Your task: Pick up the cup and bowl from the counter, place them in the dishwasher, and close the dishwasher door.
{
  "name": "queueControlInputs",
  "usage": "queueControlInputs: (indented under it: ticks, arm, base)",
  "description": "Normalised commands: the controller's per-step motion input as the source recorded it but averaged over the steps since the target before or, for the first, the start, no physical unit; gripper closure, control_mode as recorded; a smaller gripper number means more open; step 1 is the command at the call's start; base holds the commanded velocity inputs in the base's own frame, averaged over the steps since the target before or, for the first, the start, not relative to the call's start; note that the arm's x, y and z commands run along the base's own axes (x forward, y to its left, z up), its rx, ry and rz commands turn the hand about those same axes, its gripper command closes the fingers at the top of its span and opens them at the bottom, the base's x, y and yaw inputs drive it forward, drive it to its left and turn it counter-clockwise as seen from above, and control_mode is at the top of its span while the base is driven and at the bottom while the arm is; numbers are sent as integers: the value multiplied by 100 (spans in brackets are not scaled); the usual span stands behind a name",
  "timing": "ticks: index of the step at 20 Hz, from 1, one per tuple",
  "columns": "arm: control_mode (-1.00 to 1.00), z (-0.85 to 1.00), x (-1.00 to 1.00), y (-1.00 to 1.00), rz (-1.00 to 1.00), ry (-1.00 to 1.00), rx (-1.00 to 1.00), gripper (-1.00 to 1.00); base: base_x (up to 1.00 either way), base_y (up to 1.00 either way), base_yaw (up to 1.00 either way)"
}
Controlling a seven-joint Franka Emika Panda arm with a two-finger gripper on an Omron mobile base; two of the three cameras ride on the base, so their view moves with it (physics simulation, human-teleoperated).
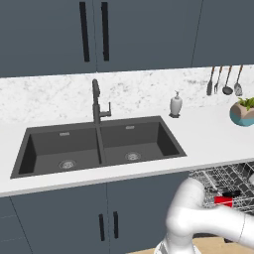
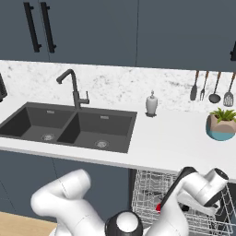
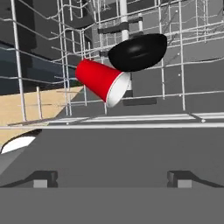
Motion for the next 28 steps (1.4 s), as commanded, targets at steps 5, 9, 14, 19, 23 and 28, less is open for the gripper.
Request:
queueControlInputs:
  ticks: [5,9,14,19,23,28]
  arm:
    - [-100,-14,-84,0,0,0,-1,-100]
    - [-100,-17,-33,5,0,-3,-3,-100]
    - [-100,-17,10,14,0,-14,-4,-100]
    - [-100,-37,11,6,0,-7,0,-100]
    - [-100,-58,27,0,0,-1,-1,-100]
    - [-100,-25,55,0,0,-9,-5,-100]
  base:
    - [0,0,0]
    - [0,0,0]
    - [0,0,0]
    - [0,0,0]
    - [0,0,0]
    - [0,0,0]
